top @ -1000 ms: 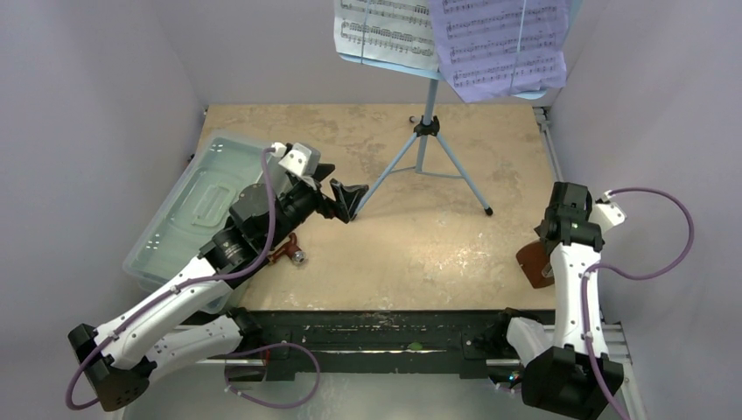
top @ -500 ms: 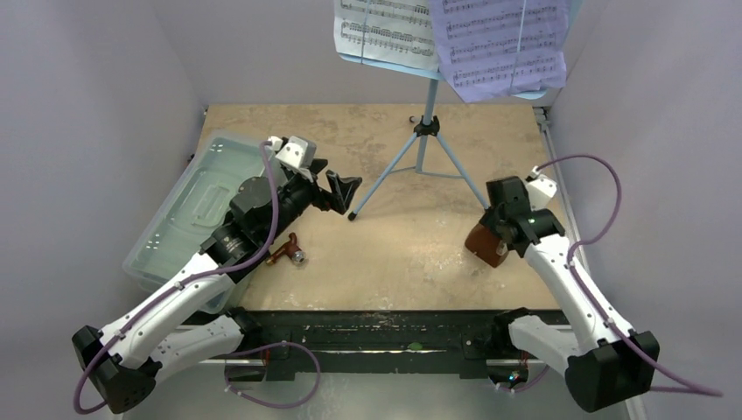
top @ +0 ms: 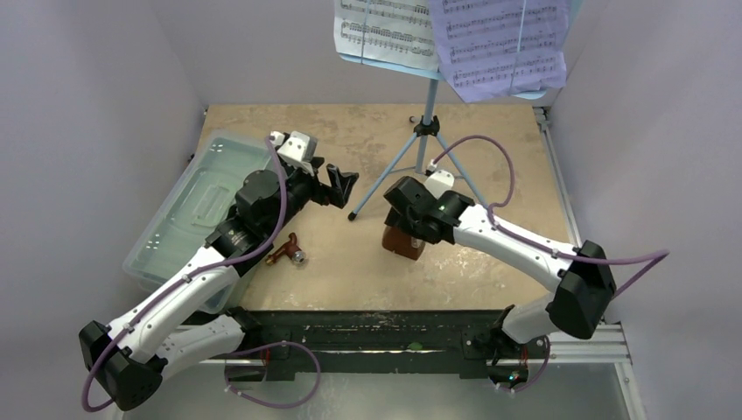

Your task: Set up the instrument practice props

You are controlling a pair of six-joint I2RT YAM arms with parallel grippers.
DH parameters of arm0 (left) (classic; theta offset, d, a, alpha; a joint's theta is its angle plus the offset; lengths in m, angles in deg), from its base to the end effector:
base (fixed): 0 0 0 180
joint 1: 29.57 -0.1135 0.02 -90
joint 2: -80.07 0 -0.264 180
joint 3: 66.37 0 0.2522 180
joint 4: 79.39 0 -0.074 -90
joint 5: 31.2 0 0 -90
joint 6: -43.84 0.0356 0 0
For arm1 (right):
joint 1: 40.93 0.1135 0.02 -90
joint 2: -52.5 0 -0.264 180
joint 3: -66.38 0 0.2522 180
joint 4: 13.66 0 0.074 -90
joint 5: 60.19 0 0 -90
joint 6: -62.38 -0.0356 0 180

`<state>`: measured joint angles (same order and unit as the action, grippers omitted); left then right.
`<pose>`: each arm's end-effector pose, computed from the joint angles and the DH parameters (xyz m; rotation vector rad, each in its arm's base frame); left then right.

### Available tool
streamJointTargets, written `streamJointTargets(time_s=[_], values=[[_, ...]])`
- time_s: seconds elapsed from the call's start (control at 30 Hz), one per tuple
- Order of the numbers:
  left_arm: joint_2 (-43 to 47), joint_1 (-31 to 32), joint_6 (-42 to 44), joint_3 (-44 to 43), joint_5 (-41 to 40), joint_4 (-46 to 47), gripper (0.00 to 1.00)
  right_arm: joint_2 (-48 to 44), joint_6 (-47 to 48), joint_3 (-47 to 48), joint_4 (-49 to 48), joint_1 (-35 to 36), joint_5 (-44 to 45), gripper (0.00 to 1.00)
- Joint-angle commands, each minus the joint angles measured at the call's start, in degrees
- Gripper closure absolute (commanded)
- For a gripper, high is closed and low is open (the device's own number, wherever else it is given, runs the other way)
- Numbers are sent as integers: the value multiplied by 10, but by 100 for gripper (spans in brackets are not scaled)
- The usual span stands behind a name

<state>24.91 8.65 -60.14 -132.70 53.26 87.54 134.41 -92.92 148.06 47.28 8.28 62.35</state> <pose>0.1797 -0.1371 0.3754 0.2690 1.6177 -0.6260 0.2008 0.2034 0.2827 0.5141 2.3508 0.1400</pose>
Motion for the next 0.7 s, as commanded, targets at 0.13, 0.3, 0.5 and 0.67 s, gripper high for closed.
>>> streamJointTargets(time_s=[0.13,0.3,0.5,0.67], values=[[-1,-8,1,1,-3,14,8,-21,72,-32,-156,17,-166,1],[2,-8,2,0,0,14,8,-112,316,-92,-249,18,-184,1],[9,-10,8,2,-13,12,8,-201,516,-121,-267,16,-217,1],[11,-12,9,4,-7,14,8,-212,603,-121,-320,-84,-303,1]])
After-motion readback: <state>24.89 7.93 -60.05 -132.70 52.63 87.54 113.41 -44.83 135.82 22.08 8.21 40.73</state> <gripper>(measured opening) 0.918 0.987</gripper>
